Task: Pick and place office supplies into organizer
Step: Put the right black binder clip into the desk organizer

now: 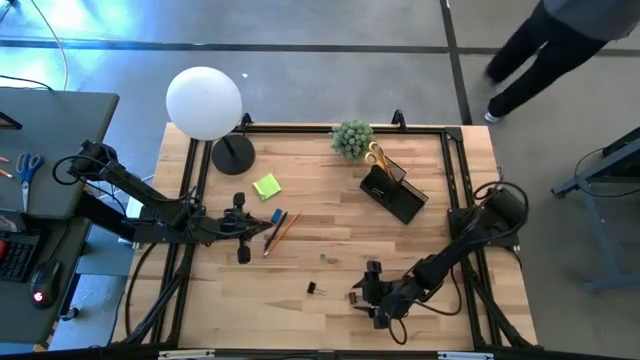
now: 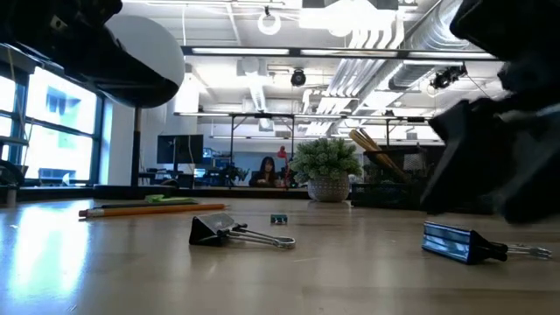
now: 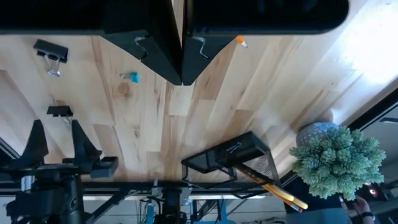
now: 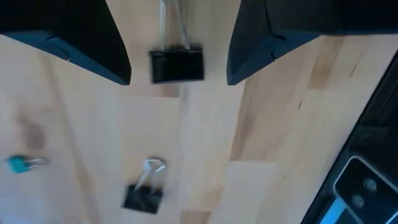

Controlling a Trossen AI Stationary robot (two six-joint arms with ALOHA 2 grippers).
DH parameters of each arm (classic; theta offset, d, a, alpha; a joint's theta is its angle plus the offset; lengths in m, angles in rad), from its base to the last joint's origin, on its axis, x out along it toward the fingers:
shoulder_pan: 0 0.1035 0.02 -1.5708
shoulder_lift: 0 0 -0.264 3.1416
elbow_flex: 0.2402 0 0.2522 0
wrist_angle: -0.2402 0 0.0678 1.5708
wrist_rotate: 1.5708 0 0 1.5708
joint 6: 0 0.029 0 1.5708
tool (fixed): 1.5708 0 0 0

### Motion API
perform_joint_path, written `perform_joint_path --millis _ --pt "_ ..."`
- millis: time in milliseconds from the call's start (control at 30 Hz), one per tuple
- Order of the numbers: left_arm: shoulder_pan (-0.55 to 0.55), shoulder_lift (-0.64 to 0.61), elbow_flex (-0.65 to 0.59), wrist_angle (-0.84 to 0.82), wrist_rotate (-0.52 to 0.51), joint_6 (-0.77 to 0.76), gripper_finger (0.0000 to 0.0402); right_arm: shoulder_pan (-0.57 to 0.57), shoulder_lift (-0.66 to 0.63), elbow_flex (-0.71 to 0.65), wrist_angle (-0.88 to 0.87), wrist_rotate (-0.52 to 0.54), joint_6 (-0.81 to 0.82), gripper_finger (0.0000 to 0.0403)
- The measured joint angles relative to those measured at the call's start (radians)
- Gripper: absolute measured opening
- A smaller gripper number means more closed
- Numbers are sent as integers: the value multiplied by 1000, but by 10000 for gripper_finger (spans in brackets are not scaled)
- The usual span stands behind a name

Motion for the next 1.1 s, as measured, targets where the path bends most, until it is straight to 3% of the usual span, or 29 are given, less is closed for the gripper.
perform_joint_path --millis 533,933,1100 --pt "0 0 0 -30 23 -36 1 -2 48 0 26 14 -15 255" --pt "0 0 0 -30 23 -36 1 -3 48 0 19 8 -17 132" --pt "0 0 0 -30 23 -36 1 -3 25 -2 19 11 -32 123"
